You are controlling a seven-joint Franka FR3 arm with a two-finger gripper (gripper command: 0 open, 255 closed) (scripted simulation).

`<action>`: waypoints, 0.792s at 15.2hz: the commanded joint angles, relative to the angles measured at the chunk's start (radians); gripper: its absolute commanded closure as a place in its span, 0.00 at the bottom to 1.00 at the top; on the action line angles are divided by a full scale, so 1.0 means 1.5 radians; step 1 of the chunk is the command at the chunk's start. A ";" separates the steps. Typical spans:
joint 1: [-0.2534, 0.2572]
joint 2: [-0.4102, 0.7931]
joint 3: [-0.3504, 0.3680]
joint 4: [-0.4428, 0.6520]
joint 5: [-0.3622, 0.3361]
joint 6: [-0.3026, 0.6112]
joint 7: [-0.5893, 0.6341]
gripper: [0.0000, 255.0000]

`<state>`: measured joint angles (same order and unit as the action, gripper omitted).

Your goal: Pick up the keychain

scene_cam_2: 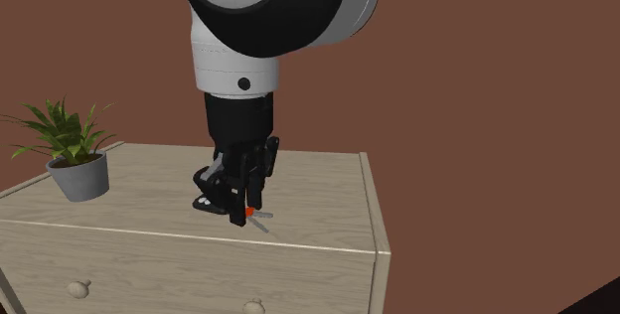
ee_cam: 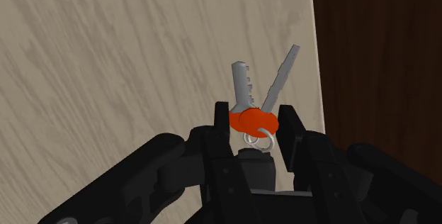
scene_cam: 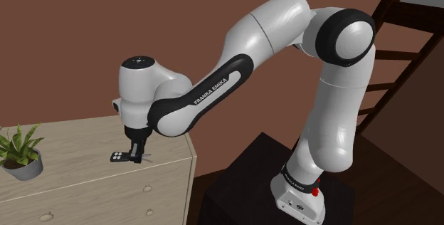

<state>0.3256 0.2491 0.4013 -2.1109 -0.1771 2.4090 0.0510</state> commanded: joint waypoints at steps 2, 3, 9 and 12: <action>-0.001 0.003 -0.002 0.001 -0.001 -0.001 0.000 1.00; -0.001 0.003 -0.002 0.000 -0.001 0.001 0.000 1.00; -0.006 -0.029 0.006 0.011 0.020 -0.039 -0.014 1.00; -0.009 -0.045 0.009 0.020 0.031 -0.063 -0.022 1.00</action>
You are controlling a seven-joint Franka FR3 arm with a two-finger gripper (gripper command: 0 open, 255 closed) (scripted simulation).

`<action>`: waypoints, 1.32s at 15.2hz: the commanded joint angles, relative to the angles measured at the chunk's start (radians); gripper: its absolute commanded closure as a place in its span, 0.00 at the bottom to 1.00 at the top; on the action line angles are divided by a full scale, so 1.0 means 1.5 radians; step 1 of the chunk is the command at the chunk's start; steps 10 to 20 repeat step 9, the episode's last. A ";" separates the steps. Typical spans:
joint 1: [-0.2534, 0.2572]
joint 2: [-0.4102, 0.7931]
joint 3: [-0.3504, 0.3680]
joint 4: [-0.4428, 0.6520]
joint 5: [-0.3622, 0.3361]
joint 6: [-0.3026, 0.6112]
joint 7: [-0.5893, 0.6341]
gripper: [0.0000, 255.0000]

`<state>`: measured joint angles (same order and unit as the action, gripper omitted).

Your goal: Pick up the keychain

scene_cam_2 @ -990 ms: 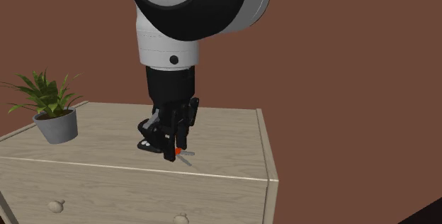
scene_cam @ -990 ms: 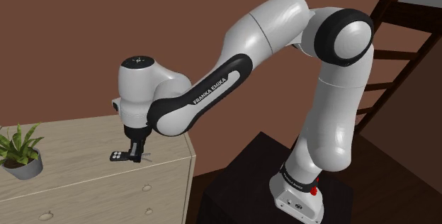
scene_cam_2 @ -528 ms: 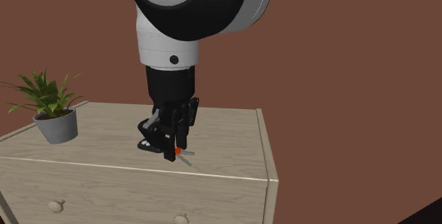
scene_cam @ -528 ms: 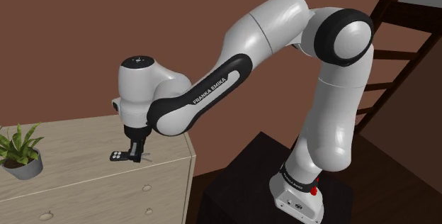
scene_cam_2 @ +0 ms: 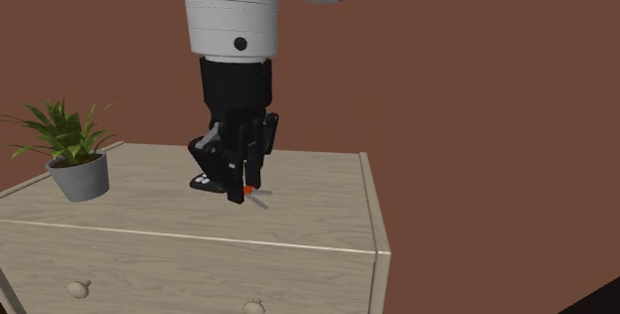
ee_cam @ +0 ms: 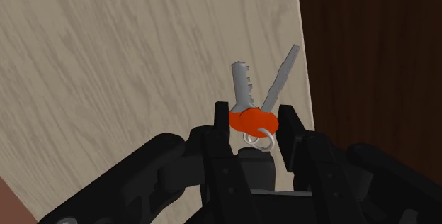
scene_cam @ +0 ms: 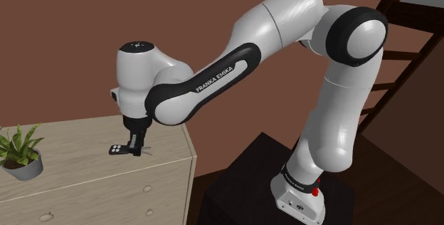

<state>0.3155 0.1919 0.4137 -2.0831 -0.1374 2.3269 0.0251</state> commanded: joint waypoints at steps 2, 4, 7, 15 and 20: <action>-0.003 -0.017 0.003 0.008 0.012 -0.024 -0.010 1.00; -0.005 -0.027 0.004 0.015 0.018 -0.040 -0.014 1.00; -0.006 -0.041 0.006 0.028 0.027 -0.064 -0.021 1.00; -0.006 -0.042 0.006 0.028 0.027 -0.065 -0.021 1.00; -0.006 -0.042 0.006 0.028 0.027 -0.065 -0.021 1.00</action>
